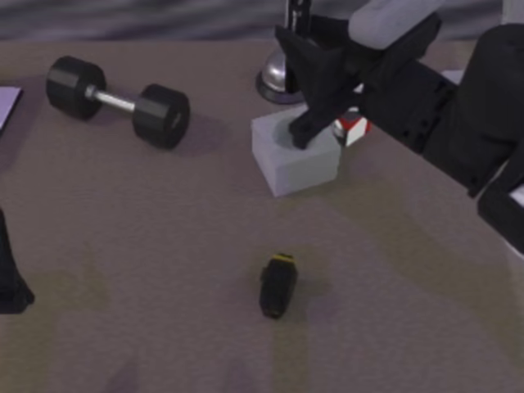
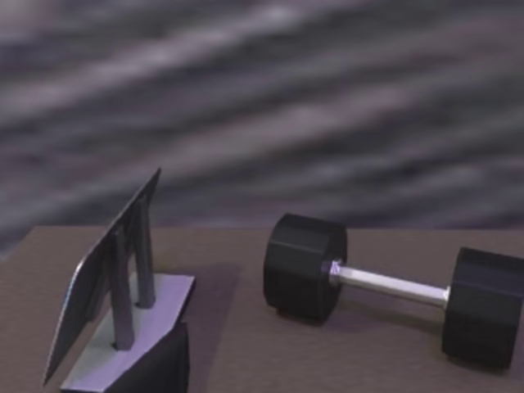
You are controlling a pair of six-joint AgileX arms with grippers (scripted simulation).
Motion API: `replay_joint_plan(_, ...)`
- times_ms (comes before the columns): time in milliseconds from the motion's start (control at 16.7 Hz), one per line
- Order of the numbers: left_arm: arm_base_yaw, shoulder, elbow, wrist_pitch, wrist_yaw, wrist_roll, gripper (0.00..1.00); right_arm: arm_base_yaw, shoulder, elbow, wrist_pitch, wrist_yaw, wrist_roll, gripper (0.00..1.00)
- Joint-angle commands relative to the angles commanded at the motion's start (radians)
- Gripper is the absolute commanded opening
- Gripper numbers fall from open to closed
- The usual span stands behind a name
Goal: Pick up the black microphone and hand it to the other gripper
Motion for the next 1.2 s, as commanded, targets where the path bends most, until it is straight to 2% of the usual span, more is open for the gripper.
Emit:
replay_joint_plan(660,-0.007,0.013,0.011,0.005,0.007,0.001,1.0,0.0,0.0,0.0,0.0,0.0,0.0,0.0)
replay_joint_plan(900,-0.075,0.164,0.125,0.06,0.075,0.011,1.0,0.0,0.0,0.0,0.0,0.0,0.0,0.0)
replay_joint_plan(1200,-0.21,0.535,0.351,0.165,0.209,0.03,1.0,0.0,0.0,0.0,0.0,0.0,0.0,0.0)
